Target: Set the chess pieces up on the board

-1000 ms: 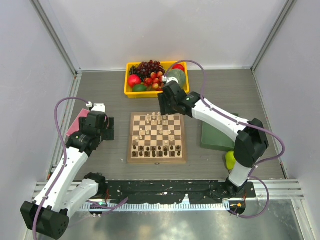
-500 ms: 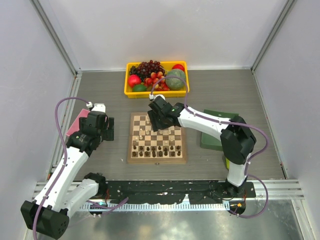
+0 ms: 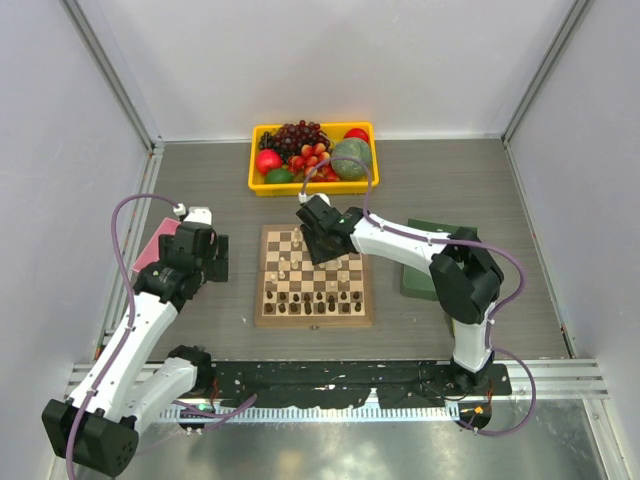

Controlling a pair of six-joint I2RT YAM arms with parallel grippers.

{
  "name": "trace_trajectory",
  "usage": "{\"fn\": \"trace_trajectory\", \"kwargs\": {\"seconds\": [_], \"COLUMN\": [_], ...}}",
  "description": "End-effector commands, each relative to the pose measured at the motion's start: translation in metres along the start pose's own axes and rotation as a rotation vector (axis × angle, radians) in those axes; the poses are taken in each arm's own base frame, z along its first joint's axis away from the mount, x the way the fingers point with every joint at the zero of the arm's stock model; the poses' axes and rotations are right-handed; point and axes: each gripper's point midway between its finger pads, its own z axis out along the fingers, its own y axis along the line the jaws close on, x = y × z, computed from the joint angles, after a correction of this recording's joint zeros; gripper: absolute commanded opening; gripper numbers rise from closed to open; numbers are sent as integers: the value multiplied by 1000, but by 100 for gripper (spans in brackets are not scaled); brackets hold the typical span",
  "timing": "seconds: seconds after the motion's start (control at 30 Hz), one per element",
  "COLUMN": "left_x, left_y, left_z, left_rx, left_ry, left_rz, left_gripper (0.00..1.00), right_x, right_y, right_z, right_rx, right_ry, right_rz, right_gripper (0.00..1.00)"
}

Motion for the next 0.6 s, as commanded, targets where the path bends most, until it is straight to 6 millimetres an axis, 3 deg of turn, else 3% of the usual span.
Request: {"fn": "trace_trajectory", "kwargs": {"seconds": [0.0, 0.3, 0.57], "left_x": [-11, -10, -10], "left_y": [2, 2, 2], "left_z": [-3, -3, -2], "left_rx": [-6, -6, -7], "left_ry": [-27, -22, -22], "left_rz": [-10, -8, -9], "left_gripper": [100, 100, 100], "right_x": [-12, -10, -19], "right_y": [3, 2, 2], "right_z": [-2, -2, -20], "right_rx": [-4, -5, -15], "right_ry": [-26, -23, -63], "right_rz": [0, -3, -3], "right_gripper": [43, 32, 25]}}
